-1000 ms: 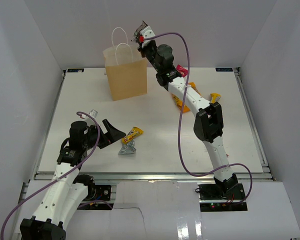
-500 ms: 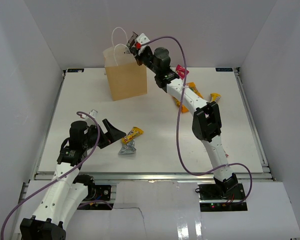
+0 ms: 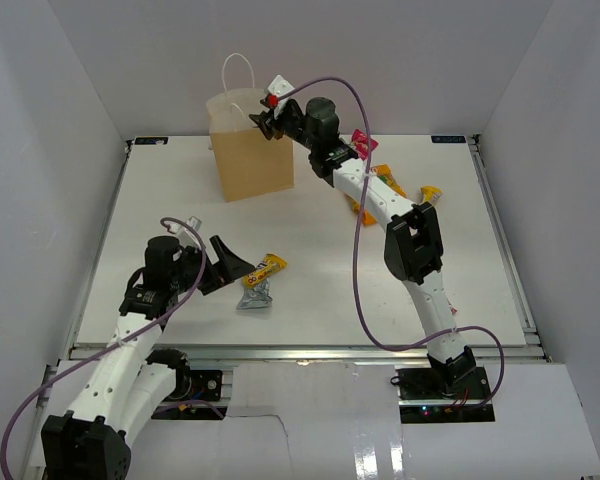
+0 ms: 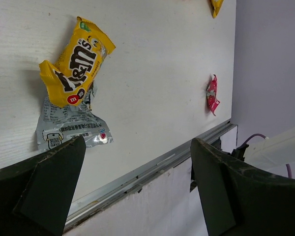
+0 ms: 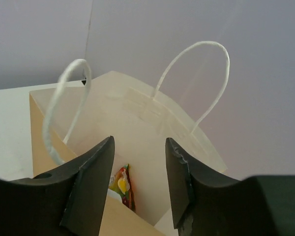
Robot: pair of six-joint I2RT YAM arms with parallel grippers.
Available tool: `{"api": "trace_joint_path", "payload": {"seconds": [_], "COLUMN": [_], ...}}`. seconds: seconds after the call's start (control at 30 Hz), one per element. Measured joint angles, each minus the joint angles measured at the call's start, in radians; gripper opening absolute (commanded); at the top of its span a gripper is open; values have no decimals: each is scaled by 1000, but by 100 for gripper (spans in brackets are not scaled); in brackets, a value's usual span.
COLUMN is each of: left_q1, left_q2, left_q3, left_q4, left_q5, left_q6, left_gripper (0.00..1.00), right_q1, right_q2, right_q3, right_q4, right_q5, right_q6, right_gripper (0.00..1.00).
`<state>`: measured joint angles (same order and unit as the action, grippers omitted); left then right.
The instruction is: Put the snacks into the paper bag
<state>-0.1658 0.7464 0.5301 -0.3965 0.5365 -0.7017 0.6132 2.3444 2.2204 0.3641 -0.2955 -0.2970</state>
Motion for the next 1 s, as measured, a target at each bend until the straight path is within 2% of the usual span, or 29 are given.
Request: {"api": "trace_joint_path", "payload": {"seconds": [0.2, 0.33, 0.43, 0.57, 0.77, 0.83, 1.0], "left_q1": [-8, -42, -92, -204, -338, -364, -413], "left_q2": [111, 220, 319, 480, 703, 756, 869], "left_q3": [50, 124, 186, 289, 432, 453, 484], "left_q4": [5, 11, 12, 0, -44, -57, -95], "left_q5": [-9, -49, -101, -200, -373, -418, -524], "left_q6": [58, 111, 163, 255, 433, 489, 583], "left_gripper": [98, 98, 95, 91, 89, 86, 74], "right_q1": [-21, -66, -142, -257, -351, -363, -409], "right_q2": [-8, -62, -171, -382, -712, -813, -1003], "right_q3": [-8, -43, -123, -310, -664, -798, -1046], "right_q4": [-37, -117, -221, -369, -632, -735, -850], "right_q5": [-8, -82, -208, -367, -539, -570, -603], "right_q6": [-3, -2, 0, -31, -222, -281, -339], "right_gripper": [57, 75, 80, 84, 86, 87, 87]}}
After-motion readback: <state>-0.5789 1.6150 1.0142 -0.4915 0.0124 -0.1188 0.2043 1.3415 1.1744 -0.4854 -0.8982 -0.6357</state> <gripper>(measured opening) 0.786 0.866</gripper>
